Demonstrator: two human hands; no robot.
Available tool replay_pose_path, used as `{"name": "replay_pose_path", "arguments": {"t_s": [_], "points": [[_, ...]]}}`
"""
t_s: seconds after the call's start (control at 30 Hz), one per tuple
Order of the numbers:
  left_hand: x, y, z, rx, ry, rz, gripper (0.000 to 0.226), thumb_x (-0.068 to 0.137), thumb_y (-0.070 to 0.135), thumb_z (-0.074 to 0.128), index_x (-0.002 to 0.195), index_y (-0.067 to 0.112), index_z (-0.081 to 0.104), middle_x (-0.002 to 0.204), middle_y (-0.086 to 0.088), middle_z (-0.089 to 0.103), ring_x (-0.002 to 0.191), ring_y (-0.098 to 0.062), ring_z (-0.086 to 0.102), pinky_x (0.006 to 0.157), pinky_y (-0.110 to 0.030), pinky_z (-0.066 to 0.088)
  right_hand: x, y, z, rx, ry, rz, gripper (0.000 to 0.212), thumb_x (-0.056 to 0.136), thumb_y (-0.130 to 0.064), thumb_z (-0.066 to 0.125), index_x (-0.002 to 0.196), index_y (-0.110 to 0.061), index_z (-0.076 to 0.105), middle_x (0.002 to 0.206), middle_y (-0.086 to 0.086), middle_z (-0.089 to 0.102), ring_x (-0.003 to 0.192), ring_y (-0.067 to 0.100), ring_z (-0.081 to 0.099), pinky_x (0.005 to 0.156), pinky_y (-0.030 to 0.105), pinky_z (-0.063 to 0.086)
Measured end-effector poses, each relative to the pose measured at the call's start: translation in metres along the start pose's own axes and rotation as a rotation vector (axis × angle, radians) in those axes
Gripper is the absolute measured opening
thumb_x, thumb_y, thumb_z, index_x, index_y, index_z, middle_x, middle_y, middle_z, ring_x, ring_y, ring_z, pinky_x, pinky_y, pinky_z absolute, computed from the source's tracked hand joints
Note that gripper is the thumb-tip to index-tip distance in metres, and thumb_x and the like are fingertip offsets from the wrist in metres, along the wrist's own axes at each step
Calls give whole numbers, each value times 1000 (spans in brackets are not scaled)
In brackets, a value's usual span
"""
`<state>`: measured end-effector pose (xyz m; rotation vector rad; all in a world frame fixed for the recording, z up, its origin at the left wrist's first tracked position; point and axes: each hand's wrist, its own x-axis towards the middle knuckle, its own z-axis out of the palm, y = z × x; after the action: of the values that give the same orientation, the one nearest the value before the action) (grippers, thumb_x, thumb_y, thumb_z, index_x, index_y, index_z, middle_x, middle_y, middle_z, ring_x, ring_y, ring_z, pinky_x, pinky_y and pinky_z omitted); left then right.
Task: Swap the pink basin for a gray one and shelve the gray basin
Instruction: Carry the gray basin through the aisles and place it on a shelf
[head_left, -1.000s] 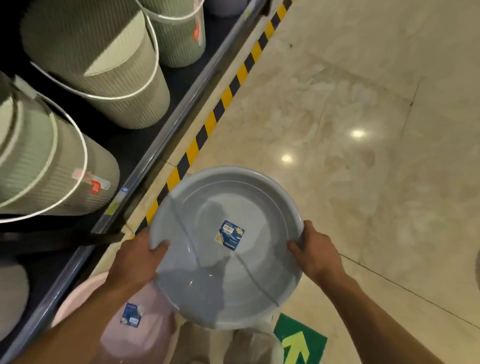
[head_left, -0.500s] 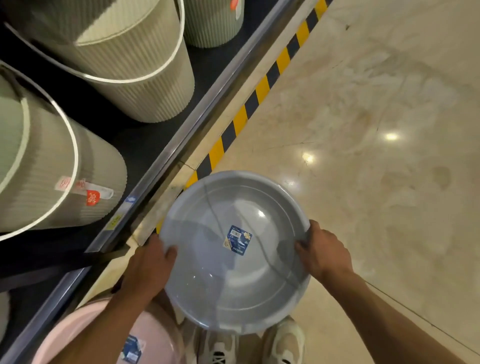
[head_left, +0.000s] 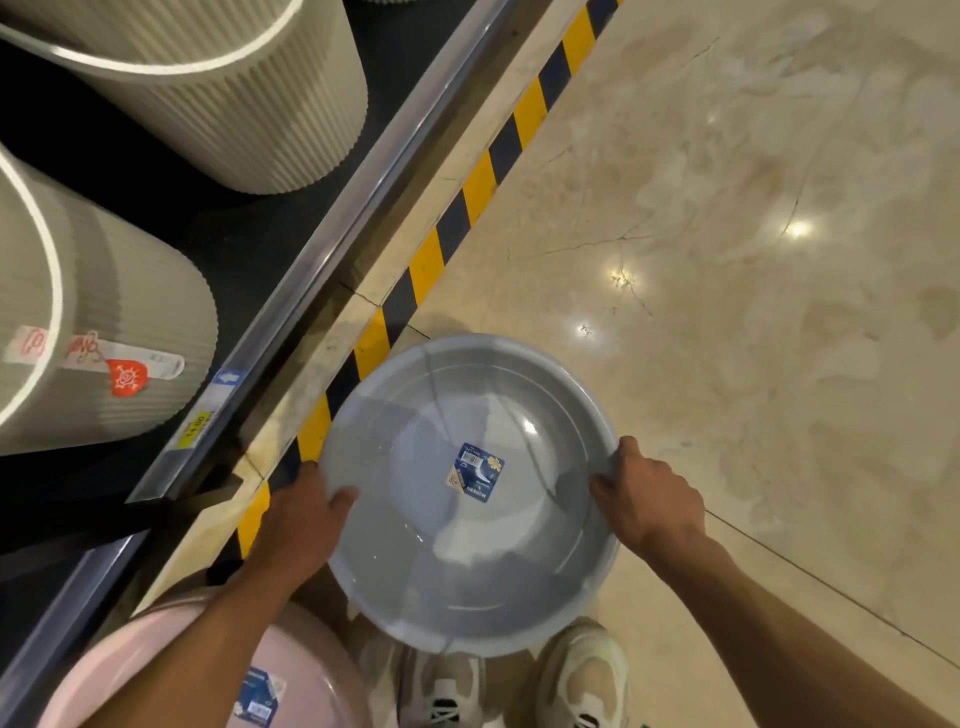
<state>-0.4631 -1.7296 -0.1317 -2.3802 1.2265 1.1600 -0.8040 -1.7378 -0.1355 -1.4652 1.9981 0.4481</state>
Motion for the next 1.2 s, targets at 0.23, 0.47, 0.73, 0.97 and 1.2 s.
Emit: {"name": "replay_pose_path", "arguments": {"t_s": [0.23,0.47,0.73,0.97,1.2], "points": [[-22,15,-13,30,77,86,31,92,40,66,101,14,52,101,-16,67,78,-29,53,67,-36,42,-14,15,-15,30,9,36,27,93,-46,46,96,-20,36,68,-8,43,55,16,46,49,31,32],[-71,58,-49,-2,99,215,31,93,42,64,100,16,49,89,-12,66,79,-35,65,65,-39,51,-61,40,-76,82,69,98,25,95,-45,45,95,-23,32,67,-12,41,52,8,39,44,27,22],[-150,144,-85,78,76,465,25,96,43,59,101,20,50,92,-9,67,76,-28,64,63,-37,54,-144,108,-151,238,131,279,30,93,-48,45,92,-21,33,70,-6,44,61,22,45,53,34,31],[-214,238,-82,190,6,649,29,95,47,59,98,20,49,86,-5,64,74,-29,63,66,-41,55,-222,186,-180,360,204,452,29,94,-44,47,95,-17,39,73,-2,50,65,26,51,55,35,35],[-293,321,-30,314,-65,924,30,90,46,67,82,25,46,70,6,60,59,-14,61,46,-27,39,-305,286,-167,492,266,661,31,90,-49,49,94,-19,39,73,-1,53,62,24,50,51,33,33]]}}
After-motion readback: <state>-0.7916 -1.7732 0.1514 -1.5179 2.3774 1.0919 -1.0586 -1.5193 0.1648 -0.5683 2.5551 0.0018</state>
